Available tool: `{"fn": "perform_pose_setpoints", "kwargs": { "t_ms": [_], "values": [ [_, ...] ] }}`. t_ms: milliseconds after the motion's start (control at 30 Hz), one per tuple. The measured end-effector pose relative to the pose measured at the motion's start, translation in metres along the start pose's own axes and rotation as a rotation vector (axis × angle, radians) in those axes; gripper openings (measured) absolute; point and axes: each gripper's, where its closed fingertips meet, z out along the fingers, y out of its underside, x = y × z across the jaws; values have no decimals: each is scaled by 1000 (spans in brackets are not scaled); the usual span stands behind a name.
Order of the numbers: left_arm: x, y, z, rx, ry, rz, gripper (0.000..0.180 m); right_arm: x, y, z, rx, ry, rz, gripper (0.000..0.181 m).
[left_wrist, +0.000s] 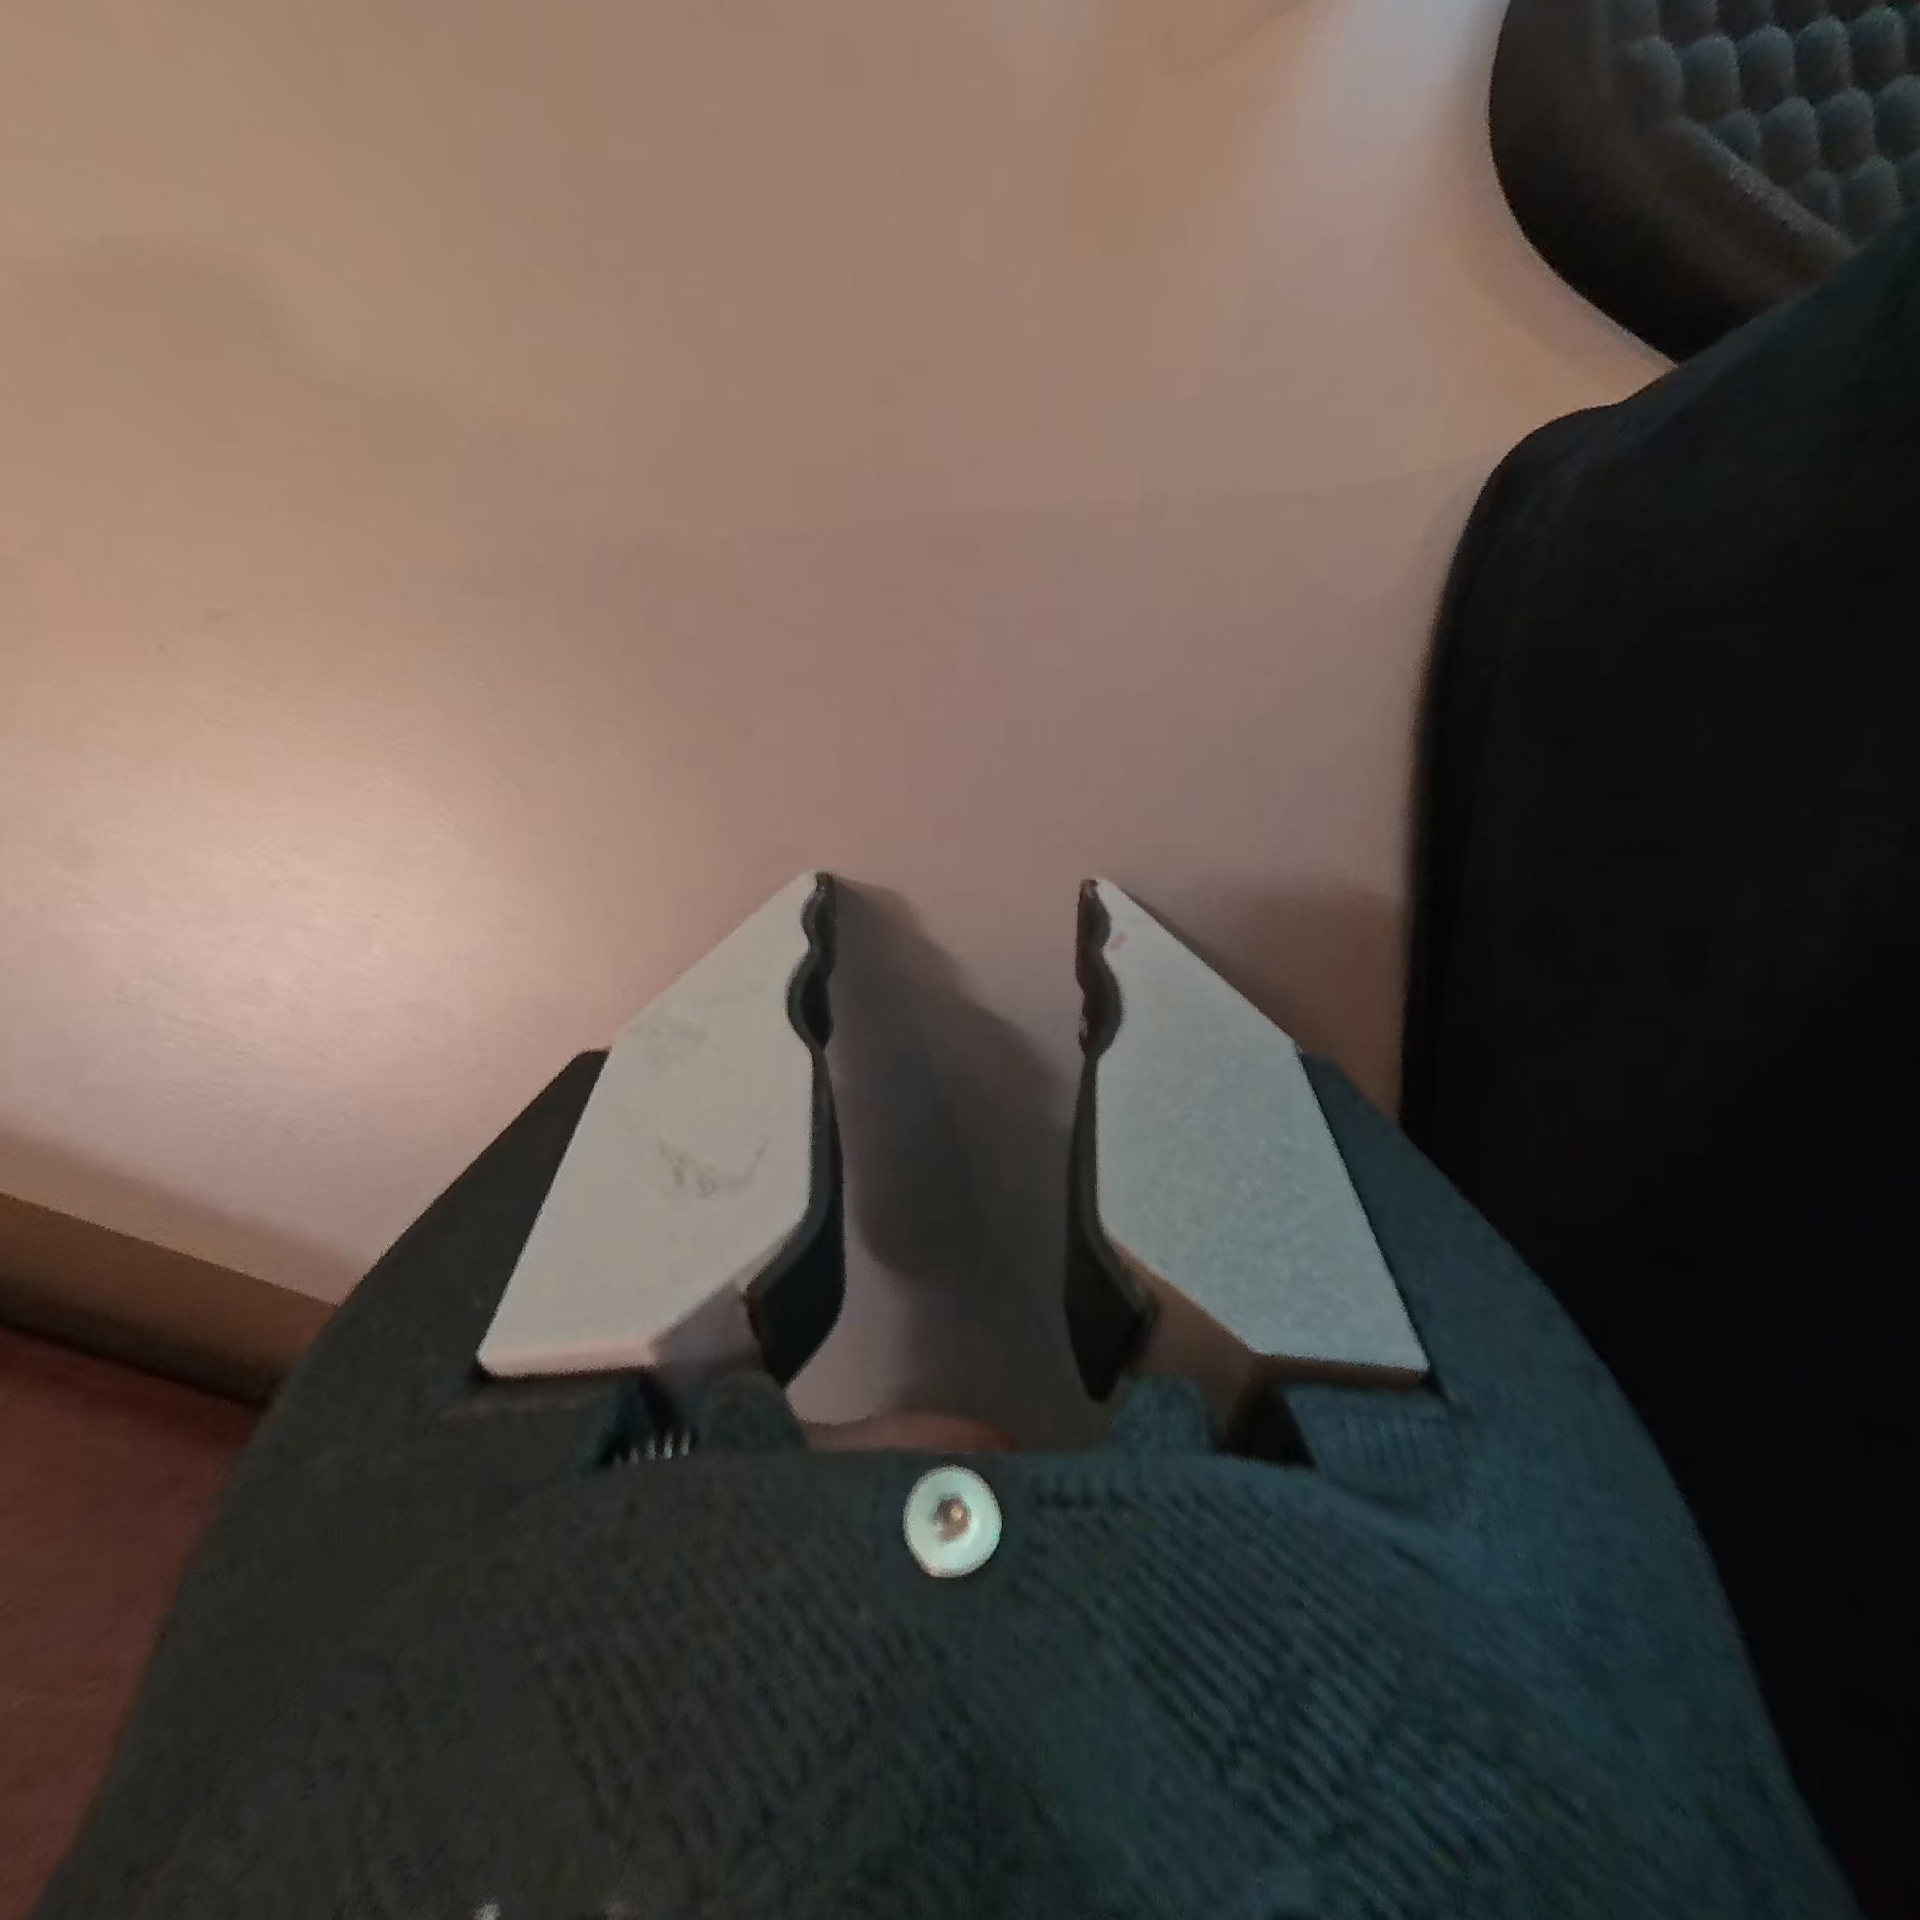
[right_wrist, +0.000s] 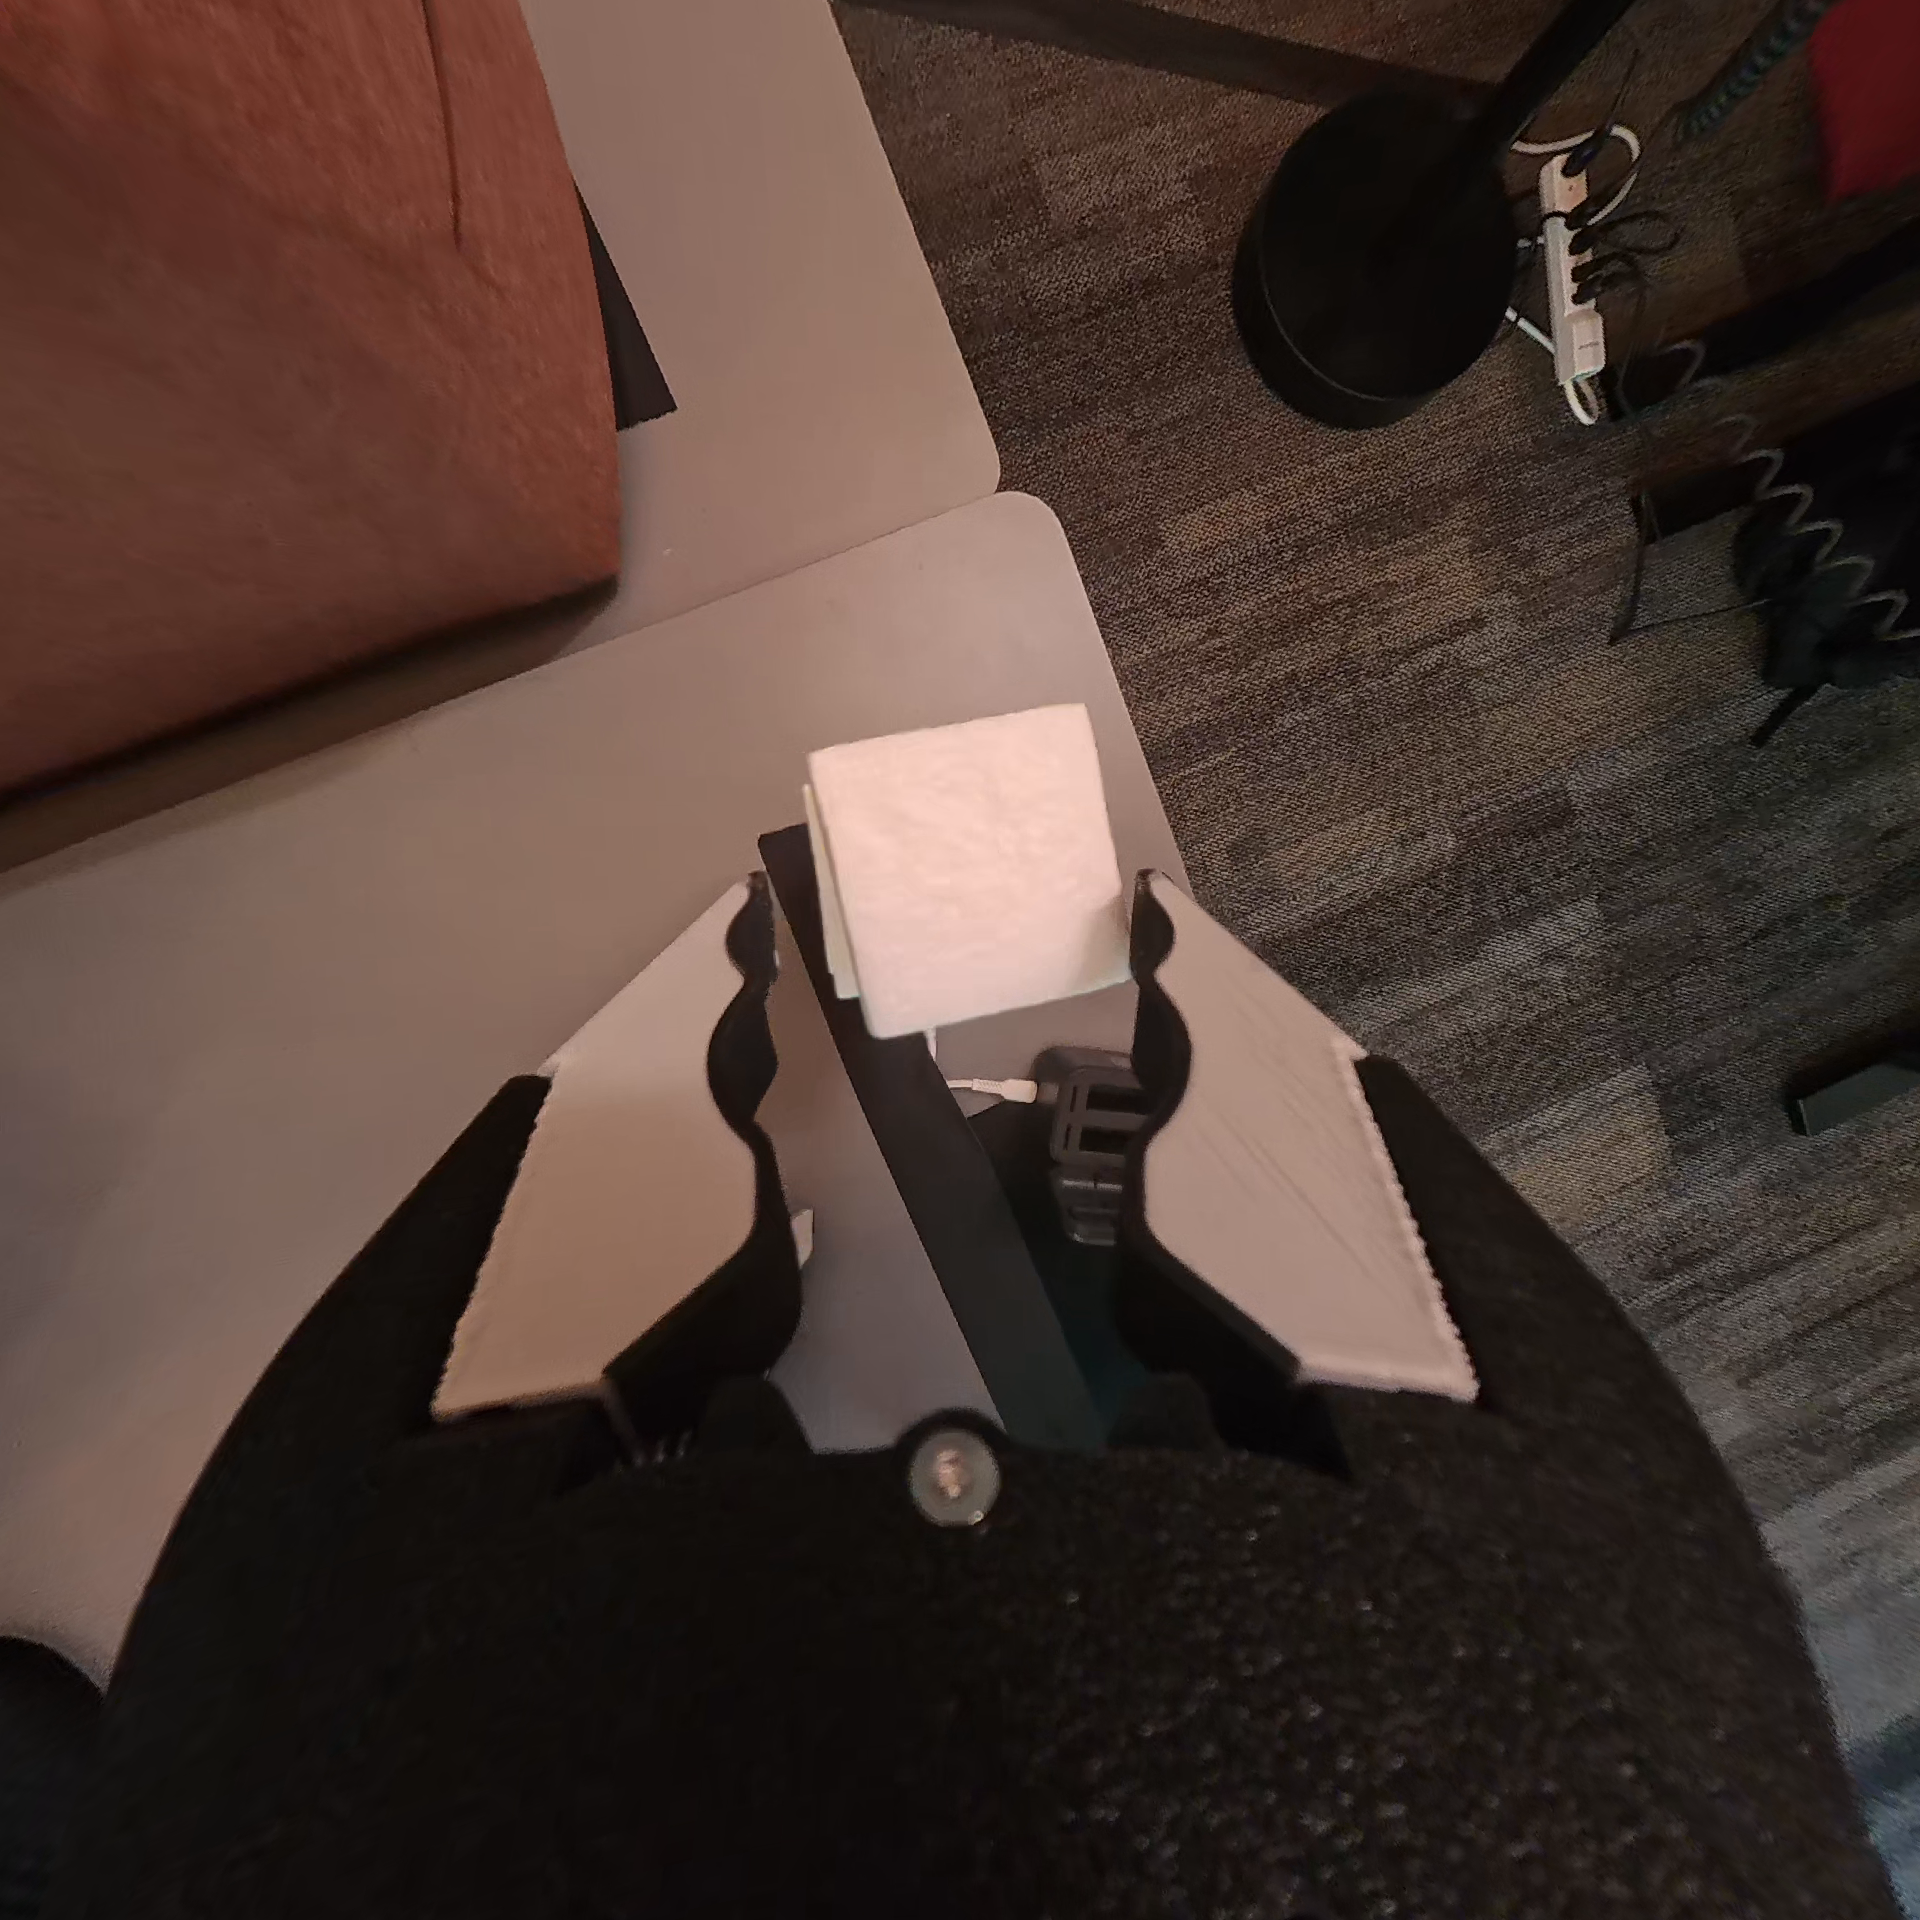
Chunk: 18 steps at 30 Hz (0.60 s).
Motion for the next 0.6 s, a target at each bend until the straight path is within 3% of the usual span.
{"fn": "perform_pose_setpoints", "kwargs": {
  "t_ms": [200,367,600],
  "values": [
    [3,0,-2,1,-7,5,44,-1,-2,-31,53,74,31,78],
    [6,-2,-3,12,-1,2,45,-81,32,-93,164,33,20,75],
    [16,-22,4,-4,-25,55,54,-267,262,-67,-235,-97,-52,71]
  ]
}}
